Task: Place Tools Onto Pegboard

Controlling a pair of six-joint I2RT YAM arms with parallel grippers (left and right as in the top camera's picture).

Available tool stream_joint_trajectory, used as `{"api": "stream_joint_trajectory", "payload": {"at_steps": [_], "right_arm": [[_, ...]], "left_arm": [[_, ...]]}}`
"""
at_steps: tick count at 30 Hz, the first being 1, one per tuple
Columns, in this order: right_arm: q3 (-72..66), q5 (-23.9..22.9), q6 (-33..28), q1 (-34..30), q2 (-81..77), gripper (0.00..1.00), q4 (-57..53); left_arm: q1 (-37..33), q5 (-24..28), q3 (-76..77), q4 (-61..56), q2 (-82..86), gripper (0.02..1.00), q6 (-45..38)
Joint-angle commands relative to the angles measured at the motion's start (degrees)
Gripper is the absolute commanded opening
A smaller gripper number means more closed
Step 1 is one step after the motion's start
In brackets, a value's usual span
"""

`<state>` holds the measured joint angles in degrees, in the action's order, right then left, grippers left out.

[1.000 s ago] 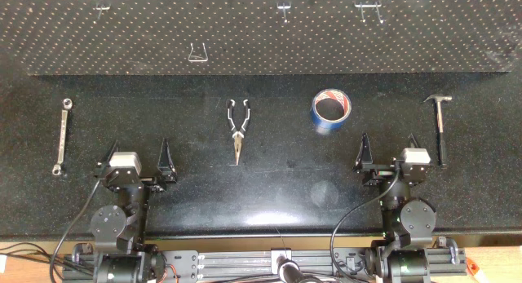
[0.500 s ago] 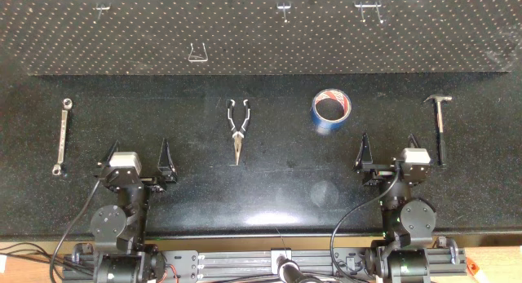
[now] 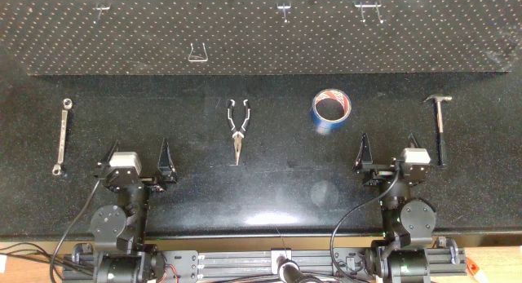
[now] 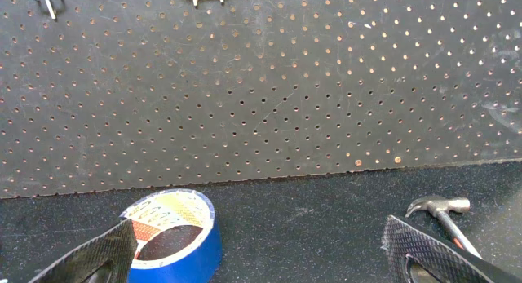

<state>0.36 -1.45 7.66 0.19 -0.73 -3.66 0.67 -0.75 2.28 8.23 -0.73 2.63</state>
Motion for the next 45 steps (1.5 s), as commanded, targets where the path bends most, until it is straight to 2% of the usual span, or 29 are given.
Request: {"api": "stream_joint_trajectory", "payload": {"at_steps": [1,40,45], "right_arm": [[-0.1,-1.1,-0.4,0.4,0.7,0.980,-0.3],[-0.1,-1.1,-0.4,0.4,0.7,0.980,-0.3],[-0.1,-1.1,-0.4,0.4,0.7,0.980,-0.3]], "left_arm": [[-0.3,0.8,-0.2,0.3,0.3,0.996,-0.3],[-0.3,1.3,-0.1,0.3,0.2,0.998,-0.3],[-0.3,1.2,5.8,0.0,-10.6,0.996,-0.4]]}}
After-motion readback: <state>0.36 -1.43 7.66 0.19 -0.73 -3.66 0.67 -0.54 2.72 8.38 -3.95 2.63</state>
